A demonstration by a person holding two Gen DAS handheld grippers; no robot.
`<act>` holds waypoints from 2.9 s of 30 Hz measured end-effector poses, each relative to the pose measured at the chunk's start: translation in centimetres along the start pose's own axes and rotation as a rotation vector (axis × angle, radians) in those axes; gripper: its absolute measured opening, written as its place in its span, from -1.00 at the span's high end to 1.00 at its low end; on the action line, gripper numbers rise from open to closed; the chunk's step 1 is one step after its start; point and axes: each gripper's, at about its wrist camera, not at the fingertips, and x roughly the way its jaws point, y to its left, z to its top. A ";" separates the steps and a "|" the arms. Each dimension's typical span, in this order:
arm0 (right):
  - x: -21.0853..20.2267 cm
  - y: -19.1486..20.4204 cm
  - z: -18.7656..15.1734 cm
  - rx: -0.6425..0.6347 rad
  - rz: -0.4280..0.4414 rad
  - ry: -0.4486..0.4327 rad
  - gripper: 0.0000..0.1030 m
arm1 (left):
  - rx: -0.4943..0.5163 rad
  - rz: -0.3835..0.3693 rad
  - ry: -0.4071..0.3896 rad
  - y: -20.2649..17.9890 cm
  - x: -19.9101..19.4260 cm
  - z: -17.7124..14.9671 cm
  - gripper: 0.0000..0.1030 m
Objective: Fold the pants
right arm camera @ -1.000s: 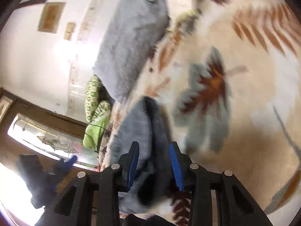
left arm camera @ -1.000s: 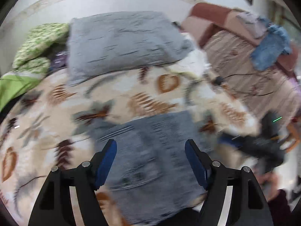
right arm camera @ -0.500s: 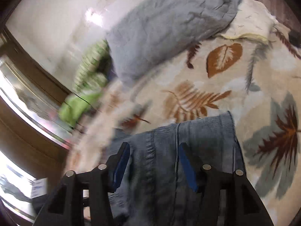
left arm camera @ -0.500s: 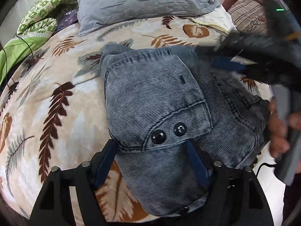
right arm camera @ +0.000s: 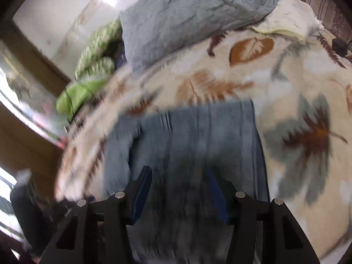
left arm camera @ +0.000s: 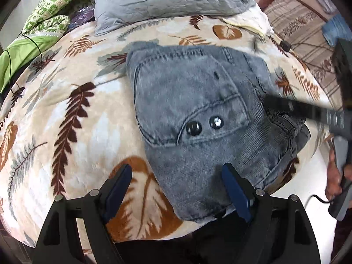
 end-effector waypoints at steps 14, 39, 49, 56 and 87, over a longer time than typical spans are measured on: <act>-1.8 0.9 -6.2 -0.154 -0.188 0.018 -0.13 | -0.024 -0.016 0.017 0.2 0.0 -1.5 -0.65; -12.7 3.9 -2.8 -0.065 0.103 -0.275 -0.28 | -0.096 0.130 -0.223 3.4 -10.0 -1.1 -0.71; -0.9 9.7 5.7 -0.106 0.215 0.003 -0.06 | -0.062 0.093 -0.163 2.3 -2.6 0.5 -0.71; 8.9 12.3 9.9 -0.071 0.246 0.223 0.00 | 0.040 0.068 -0.138 1.1 0.8 -1.6 -0.71; -4.0 -0.9 -2.3 0.095 0.084 0.005 0.08 | -0.023 0.109 -0.103 0.4 -5.0 1.5 -0.70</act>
